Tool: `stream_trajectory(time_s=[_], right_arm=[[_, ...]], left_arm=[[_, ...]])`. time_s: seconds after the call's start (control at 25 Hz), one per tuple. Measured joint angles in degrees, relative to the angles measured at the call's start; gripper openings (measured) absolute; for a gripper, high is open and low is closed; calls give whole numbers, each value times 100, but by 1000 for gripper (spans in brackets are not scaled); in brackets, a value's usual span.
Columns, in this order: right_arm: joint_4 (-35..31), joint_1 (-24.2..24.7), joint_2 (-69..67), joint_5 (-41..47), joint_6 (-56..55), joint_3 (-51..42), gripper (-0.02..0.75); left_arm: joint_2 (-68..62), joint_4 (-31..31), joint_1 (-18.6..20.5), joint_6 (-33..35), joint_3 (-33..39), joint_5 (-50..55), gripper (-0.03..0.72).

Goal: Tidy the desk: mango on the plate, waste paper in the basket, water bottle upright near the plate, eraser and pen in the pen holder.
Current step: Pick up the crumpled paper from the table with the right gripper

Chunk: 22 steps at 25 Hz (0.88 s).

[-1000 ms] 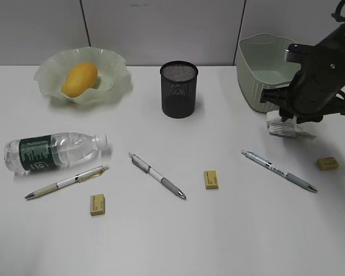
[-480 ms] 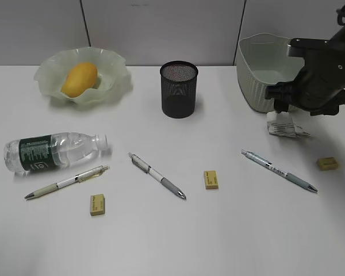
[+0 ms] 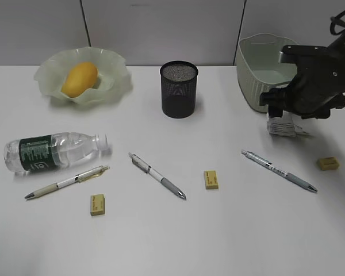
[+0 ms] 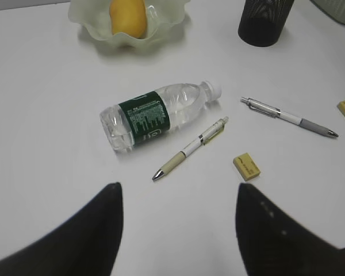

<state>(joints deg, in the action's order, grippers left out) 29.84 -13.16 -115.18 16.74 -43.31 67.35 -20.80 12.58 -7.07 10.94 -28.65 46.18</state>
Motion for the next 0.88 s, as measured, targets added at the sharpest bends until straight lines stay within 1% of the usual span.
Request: stream_trajectory(time_s=[0.24, 0.32, 0.36, 0.48, 0.72, 0.88], right_arm=[[5, 0, -396, -205, 160, 0, 586], [26, 0, -465, -287, 173, 0, 566], [42, 0, -489, -316, 179, 0, 538], [110, 0, -552, -378, 178, 0, 403], [189, -6, -550, -375, 178, 0, 402], [200, -12, -348, -112, 184, 0, 402]], left_arm=[[0, 0, 0, 0, 0, 0, 470], [0, 0, 0, 0, 0, 0, 470], [0, 0, 0, 0, 0, 0, 470], [0, 0, 0, 0, 0, 0, 470], [0, 0, 0, 0, 0, 0, 470], [0, 0, 0, 0, 0, 0, 470]])
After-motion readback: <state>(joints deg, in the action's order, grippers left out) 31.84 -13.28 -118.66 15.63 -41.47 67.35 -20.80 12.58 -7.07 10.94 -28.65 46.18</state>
